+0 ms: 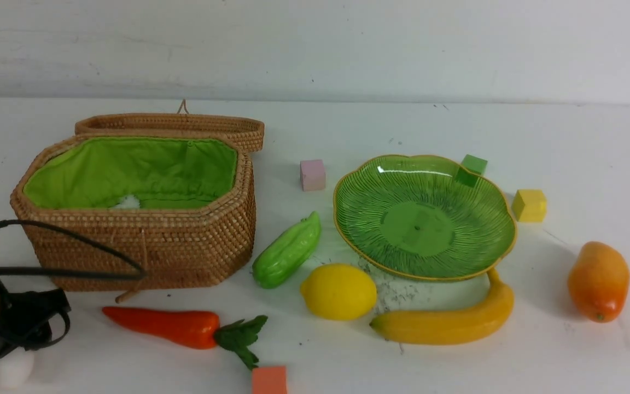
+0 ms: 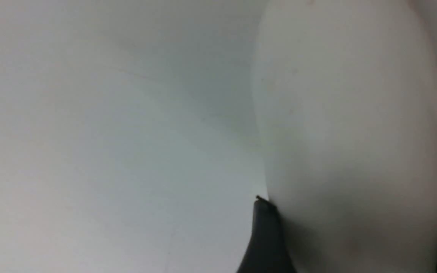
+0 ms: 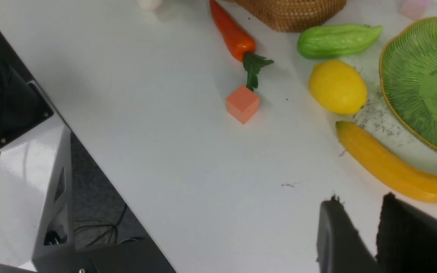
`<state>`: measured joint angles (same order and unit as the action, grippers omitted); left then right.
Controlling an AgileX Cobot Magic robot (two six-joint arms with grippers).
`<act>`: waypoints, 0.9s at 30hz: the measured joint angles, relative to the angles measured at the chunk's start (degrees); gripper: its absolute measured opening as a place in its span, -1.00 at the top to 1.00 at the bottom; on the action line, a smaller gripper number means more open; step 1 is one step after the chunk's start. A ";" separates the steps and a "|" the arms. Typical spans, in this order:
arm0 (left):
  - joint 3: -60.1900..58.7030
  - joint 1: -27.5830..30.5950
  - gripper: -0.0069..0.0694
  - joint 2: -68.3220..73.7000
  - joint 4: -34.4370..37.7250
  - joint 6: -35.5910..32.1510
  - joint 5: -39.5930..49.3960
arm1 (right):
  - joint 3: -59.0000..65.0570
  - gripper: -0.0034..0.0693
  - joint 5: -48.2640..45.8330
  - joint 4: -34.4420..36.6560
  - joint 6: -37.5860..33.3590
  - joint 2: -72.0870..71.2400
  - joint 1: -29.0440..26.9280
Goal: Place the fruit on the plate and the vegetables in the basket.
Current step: Take a daikon with your left arm and place it on the basket on the left.
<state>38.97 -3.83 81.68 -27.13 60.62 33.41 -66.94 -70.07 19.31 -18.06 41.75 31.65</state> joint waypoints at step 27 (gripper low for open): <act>19.13 0.00 -0.48 -15.21 37.84 -84.66 -4.95 | 0.00 0.39 20.79 -3.51 0.00 0.00 0.00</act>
<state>58.10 -3.83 66.47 10.70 -24.04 28.46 -66.94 -49.27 15.80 -18.06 41.75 31.65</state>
